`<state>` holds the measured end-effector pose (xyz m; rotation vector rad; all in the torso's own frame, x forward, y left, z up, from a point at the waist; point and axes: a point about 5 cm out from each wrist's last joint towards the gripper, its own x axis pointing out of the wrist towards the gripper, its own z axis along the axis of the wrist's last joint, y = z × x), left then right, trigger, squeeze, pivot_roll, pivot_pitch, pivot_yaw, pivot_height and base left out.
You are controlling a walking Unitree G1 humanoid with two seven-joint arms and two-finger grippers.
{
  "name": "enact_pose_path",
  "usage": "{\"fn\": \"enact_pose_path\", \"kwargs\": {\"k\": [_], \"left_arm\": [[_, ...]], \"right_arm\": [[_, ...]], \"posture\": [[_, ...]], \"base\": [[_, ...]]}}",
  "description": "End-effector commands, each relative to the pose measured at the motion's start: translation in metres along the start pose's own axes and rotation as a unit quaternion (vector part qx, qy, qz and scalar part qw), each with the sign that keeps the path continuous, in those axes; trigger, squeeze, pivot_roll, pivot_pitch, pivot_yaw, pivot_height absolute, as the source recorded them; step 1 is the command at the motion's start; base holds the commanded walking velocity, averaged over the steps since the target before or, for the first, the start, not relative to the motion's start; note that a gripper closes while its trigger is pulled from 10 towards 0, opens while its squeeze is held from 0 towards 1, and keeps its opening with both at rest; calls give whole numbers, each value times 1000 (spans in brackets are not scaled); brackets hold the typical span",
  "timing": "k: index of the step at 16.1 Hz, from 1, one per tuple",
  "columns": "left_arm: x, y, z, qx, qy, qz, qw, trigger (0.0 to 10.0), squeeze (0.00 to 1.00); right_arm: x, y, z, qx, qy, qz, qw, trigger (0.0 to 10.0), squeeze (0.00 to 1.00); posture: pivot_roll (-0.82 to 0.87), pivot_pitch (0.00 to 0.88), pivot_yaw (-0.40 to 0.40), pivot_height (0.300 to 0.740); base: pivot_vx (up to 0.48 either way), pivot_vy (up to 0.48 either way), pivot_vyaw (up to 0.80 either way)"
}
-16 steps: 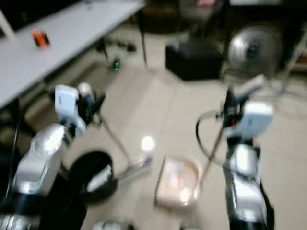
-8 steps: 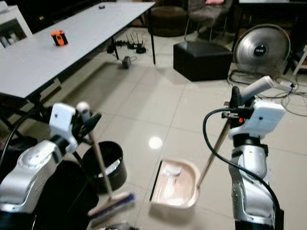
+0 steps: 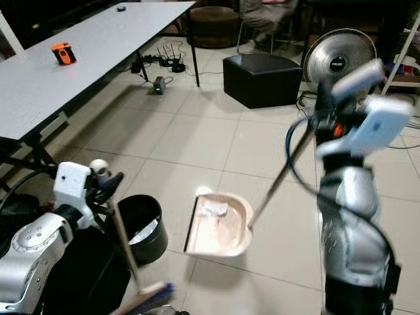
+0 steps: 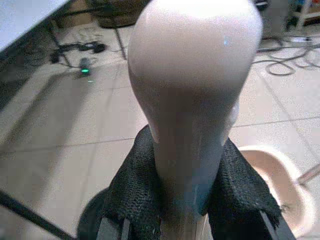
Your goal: Sweep floor
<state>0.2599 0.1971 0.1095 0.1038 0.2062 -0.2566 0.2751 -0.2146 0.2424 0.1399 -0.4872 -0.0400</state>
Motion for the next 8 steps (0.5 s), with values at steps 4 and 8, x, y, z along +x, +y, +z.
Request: {"fn": "enact_pose_path", "kwargs": {"k": [4,8], "left_arm": [[-5,9,11,32,-41,49,997,10000,0],[-10,8,0,31,-41,61,997,10000,0]], "right_arm": [[16,12,20,28,-23,24,999,10000,0],[26,23,23,45,-17,48,998,10000,0]], "posture": [[43,0,114,740],[52,0,91,740]], "base": [[0,0,800],[146,0,800]]}}
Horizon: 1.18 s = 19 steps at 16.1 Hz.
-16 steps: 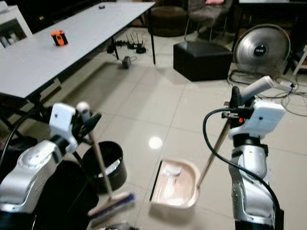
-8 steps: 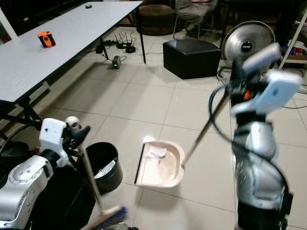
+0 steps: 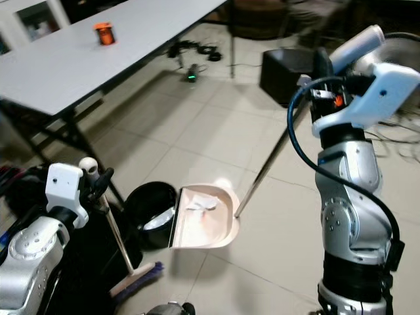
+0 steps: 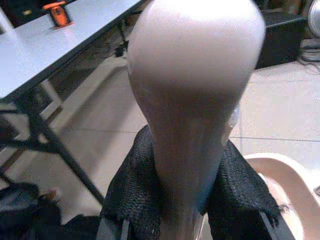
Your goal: Sweep floor
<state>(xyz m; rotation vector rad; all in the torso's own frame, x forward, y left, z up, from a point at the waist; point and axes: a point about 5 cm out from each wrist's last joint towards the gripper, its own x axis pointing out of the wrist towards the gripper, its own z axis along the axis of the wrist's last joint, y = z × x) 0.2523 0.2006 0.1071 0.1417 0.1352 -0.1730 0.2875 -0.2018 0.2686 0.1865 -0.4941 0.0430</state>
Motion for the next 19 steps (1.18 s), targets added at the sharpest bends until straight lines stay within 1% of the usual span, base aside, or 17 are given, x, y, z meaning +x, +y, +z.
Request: {"fn": "enact_pose_path", "kwargs": {"k": [1,4,7,8,10,13,19], "left_arm": [[-4,4,-3,11,-7,18,1000,10000,0],[-9,-6,-25,4,5,19,1000,10000,0],[-11,-16,-26,6,0,16,1000,10000,0],[-11,-16,-25,7,-3,16,1000,10000,0],[-10,-12,-24,8,-8,16,1000,10000,0],[-10,-12,-24,10,-9,14,1000,10000,0],[-13,-10,-27,1,-3,17,1000,10000,0]], "right_arm": [[7,9,8,17,-16,20,1000,10000,0],[11,15,9,27,-15,33,999,10000,0],[13,16,8,30,-11,39,999,10000,0],[13,16,8,29,-11,40,999,10000,0],[13,17,8,32,-12,37,999,10000,0],[10,14,5,27,-8,34,999,10000,0],[11,14,4,28,-14,27,999,10000,0]], "posture": [[59,0,77,740],[60,0,68,740],[62,0,63,740],[62,0,63,740],[58,0,65,740],[58,0,69,740],[60,0,71,740]], "base": [[334,0,800],[350,0,800],[371,0,800],[364,0,800],[351,0,0],[310,0,0],[0,0,0]]}}
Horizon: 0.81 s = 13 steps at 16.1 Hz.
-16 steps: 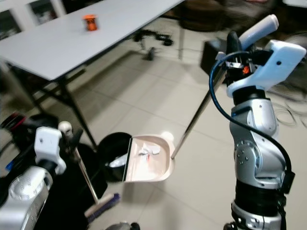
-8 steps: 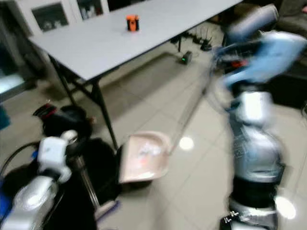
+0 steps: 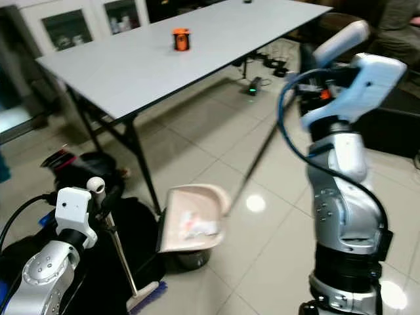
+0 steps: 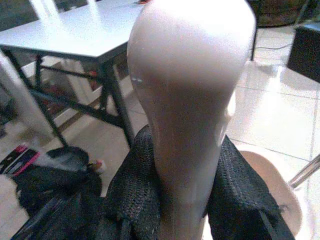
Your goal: Sweep floor
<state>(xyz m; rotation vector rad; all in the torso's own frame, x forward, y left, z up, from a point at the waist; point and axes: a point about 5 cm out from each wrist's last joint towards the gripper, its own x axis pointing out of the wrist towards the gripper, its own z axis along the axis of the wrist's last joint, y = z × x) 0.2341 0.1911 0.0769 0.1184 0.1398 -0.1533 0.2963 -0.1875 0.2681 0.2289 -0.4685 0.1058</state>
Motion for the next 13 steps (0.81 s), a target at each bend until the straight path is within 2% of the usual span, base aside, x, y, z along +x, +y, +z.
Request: {"fn": "enact_pose_path", "kwargs": {"k": [1,4,8,9,11,13], "left_arm": [[-1,6,3,12,-4,9,1000,10000,0],[-2,7,3,9,-3,11,1000,10000,0],[-2,7,4,8,0,15,1000,10000,0],[-2,6,4,9,0,14,1000,10000,0],[-2,6,4,10,1,11,1000,10000,0],[-1,6,4,11,1,10,1000,10000,0]], "right_arm": [[5,-1,11,-3,-32,-2,999,10000,0],[13,-6,9,-7,-46,-36,998,10000,0],[26,-2,-3,-12,-59,-39,997,10000,0],[29,1,-2,-19,-70,-35,997,10000,0],[39,19,-8,-50,-99,21,994,10000,0],[41,29,-11,-59,-108,44,991,10000,0]], "posture": [[62,0,70,740],[68,0,68,740],[76,0,71,740],[76,0,71,740],[77,0,77,740],[77,0,77,740]], "base": [[0,0,0],[0,0,0],[0,0,0],[0,0,0],[0,0,0],[0,0,0]]}}
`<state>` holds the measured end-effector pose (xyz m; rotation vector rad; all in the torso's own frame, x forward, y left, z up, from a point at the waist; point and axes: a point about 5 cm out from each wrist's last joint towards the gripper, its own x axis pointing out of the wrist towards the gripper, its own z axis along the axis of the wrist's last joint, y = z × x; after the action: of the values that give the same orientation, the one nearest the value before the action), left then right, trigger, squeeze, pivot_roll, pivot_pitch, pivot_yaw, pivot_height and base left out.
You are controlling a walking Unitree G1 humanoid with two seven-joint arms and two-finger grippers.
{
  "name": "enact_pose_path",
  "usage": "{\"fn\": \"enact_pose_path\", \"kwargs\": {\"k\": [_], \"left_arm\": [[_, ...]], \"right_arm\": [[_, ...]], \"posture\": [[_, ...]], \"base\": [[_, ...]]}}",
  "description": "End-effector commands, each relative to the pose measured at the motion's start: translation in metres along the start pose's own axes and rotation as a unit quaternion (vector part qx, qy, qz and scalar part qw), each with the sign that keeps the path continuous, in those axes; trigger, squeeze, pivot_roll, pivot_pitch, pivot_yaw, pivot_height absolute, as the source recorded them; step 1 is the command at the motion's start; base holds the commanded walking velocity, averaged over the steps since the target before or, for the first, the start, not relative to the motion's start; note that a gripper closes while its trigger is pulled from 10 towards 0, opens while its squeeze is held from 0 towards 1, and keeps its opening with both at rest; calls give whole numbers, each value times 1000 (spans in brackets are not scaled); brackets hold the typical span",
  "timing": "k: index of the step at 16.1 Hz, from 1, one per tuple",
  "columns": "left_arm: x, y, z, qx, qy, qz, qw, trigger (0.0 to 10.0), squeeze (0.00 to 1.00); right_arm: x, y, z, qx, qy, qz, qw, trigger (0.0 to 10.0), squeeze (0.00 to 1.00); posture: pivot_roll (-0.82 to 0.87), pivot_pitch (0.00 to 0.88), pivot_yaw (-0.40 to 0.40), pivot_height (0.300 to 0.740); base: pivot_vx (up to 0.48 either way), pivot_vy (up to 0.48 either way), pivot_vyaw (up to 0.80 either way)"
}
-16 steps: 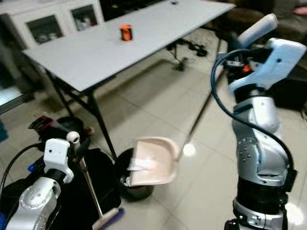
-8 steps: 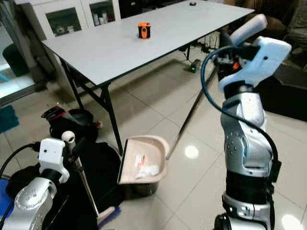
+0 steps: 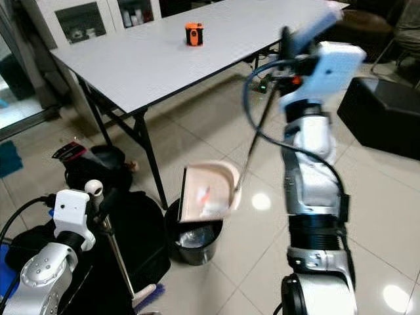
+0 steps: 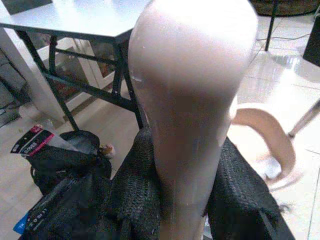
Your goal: Sweep floor
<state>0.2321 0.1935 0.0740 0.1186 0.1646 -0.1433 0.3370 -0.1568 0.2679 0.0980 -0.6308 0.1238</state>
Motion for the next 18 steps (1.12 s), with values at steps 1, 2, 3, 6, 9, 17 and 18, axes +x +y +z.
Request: {"fn": "enact_pose_path", "kwargs": {"k": [1,2,3,6,9,17,18], "left_arm": [[0,4,8,12,-13,6,1000,10000,0],[1,4,8,13,-13,6,1000,10000,0],[1,4,8,13,-13,6,1000,10000,0],[1,5,9,16,-14,3,1000,10000,0],[2,5,10,19,-14,1,1000,10000,0],[2,5,10,20,-13,-3,1000,10000,0],[2,5,10,20,-13,-3,1000,10000,0]], "right_arm": [[9,17,10,-5,-42,34,999,10000,0],[11,30,7,-13,-53,63,997,10000,0],[11,40,5,-23,-61,86,994,10000,0],[2,75,-3,-59,-85,163,981,10000,0],[-16,102,-13,-71,-100,214,969,10000,0],[-52,143,-26,-91,-122,332,931,10000,0],[-53,145,-26,-96,-124,340,927,10000,0]], "posture": [[86,0,73,740],[90,0,72,740],[89,0,73,740],[92,0,77,740],[95,0,76,740],[93,0,80,740],[95,0,82,740]], "base": [[0,0,0],[0,0,0],[0,0,0],[0,0,0],[0,0,0],[0,0,0],[0,0,0]]}}
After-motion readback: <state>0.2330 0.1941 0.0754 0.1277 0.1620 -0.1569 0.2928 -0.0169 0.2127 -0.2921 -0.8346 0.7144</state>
